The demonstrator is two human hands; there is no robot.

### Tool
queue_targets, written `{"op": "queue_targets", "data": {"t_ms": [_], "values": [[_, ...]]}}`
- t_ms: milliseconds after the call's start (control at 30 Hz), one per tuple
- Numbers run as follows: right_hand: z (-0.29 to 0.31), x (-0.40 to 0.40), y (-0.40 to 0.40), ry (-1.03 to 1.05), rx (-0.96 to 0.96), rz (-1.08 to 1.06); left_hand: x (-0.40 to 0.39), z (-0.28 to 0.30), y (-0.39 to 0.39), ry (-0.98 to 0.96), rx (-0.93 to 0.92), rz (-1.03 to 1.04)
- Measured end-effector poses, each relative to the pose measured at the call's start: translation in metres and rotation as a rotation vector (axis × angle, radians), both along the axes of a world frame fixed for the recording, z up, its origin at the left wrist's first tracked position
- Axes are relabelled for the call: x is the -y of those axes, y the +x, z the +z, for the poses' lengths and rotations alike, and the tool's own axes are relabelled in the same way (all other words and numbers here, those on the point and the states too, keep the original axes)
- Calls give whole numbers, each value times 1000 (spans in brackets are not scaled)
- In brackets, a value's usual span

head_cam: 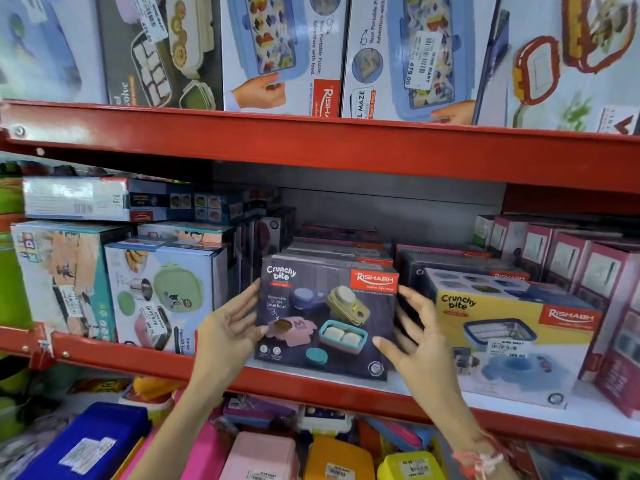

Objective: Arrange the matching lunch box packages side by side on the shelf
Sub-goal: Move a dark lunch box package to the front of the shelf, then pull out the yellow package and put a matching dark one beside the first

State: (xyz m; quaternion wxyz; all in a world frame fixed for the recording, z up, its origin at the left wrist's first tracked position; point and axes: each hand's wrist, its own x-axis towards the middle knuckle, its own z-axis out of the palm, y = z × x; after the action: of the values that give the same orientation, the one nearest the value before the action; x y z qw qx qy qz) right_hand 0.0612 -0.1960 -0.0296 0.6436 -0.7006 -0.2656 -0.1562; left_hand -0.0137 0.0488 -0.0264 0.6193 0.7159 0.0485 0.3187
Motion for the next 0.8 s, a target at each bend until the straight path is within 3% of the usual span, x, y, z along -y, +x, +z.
{"op": "queue_targets", "data": {"t_ms": [333, 433, 600, 700, 800], "values": [[-18, -6, 2, -45, 121, -71, 23, -10, 1, -39, 4, 104], [-22, 0, -3, -110, 144, -83, 31, -15, -2, 133, -17, 228], [-17, 32, -24, -109, 296, -159, 65, -18, -8, 274, 194, 459], [-18, 61, -28, -19, 314, -282, 95, -14, -9, 244, 266, 419], [-23, 90, -25, 74, 235, -420, 130, -12, -5, 201, 218, 240]]}}
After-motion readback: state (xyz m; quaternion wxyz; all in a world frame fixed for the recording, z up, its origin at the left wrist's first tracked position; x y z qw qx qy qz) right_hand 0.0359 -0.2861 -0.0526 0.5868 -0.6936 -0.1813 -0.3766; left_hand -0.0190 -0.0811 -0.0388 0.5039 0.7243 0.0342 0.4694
